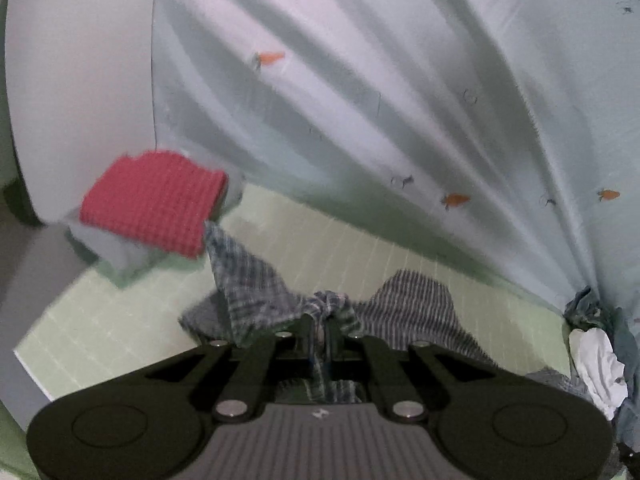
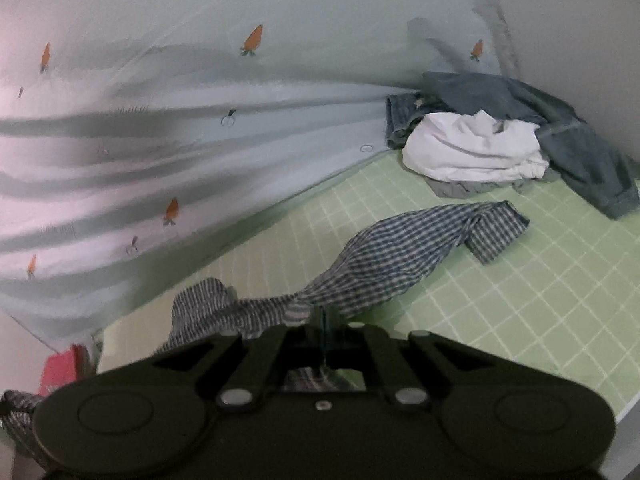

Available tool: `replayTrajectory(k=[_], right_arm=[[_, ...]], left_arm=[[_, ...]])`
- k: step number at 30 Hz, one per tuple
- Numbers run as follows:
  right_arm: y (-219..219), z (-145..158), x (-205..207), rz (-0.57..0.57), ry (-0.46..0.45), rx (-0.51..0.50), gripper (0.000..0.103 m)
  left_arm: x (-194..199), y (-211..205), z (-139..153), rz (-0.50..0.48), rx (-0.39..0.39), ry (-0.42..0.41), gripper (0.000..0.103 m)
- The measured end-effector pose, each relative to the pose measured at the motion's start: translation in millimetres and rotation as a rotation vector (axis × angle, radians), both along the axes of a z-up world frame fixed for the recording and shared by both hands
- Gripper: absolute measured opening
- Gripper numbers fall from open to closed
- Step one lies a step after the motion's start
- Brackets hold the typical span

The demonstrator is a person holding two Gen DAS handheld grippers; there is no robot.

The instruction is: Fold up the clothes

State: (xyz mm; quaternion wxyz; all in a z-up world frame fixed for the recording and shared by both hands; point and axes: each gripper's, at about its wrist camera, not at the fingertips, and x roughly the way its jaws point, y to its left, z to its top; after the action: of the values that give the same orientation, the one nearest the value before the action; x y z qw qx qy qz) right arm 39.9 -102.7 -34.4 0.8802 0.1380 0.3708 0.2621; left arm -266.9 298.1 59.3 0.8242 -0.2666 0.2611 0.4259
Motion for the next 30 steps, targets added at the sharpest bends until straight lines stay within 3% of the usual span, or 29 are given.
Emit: replayTrajectory(k=[2,5,10,12,13,14,15,18,20,22,24,26,30], right_arm=[[0.2,-1.5,0.2,0.0,-0.011,-0.012,0.001],[4.0,-10.4,1.5,-0.018,0.002,-0.058,0.001],[16.8,-36.5,-0.6,-0.017,0.086,-0.219,0.005],[22.0,-40.6,-4.6,-0.022,0.087,-0.276,0.012],[23.5,-40.0,-5.8,-0.028,0.079,-0.288,0.025],[25.6,-37.9,-6.4,-0.036,0.065,-0.292,0.046],[27.6,-35.8,-6.8,-0.042,0.049,-0.294,0.055],[43.0,-29.2,-3.3,-0.013,-0.004,-0.311,0.067],[59.5,-26.6,-0.5,0.023,-0.036,-0.332,0.088],[79.9,-26.9,0.5,0.077,-0.065,-0.354,0.092],[102.8,-31.1,0.1,0.149,-0.091,-0.372,0.103],[124.1,-38.6,1.7,0.218,-0.105,-0.378,0.103],[170.9,-55.8,11.0,0.323,-0.085,-0.381,0.103]], left_arm=[[-3.8,3.5,-0.7,0.01,0.011,0.007,0.006],[-4.8,12.5,-21.9,0.037,-0.037,0.071,0.006],[-9.0,26.4,-61.0,0.071,-0.138,0.183,0.015],[-11.0,29.0,-69.3,0.096,-0.147,0.215,0.02],[-11.5,30.2,-70.6,0.097,-0.139,0.229,0.025],[-10.3,31.1,-71.0,0.097,-0.126,0.241,0.03],[-8.9,32.2,-70.5,0.095,-0.114,0.248,0.033],[-0.4,35.0,-68.1,0.065,-0.08,0.255,0.048],[8.9,35.8,-67.1,0.035,-0.07,0.255,0.06],[19.3,36.3,-70.1,0.007,-0.065,0.259,0.067],[31.9,37.9,-75.2,-0.023,-0.062,0.272,0.072],[43.2,42.0,-82.4,-0.052,-0.066,0.287,0.082],[69.2,53.5,-99.1,-0.127,-0.077,0.329,0.082]])
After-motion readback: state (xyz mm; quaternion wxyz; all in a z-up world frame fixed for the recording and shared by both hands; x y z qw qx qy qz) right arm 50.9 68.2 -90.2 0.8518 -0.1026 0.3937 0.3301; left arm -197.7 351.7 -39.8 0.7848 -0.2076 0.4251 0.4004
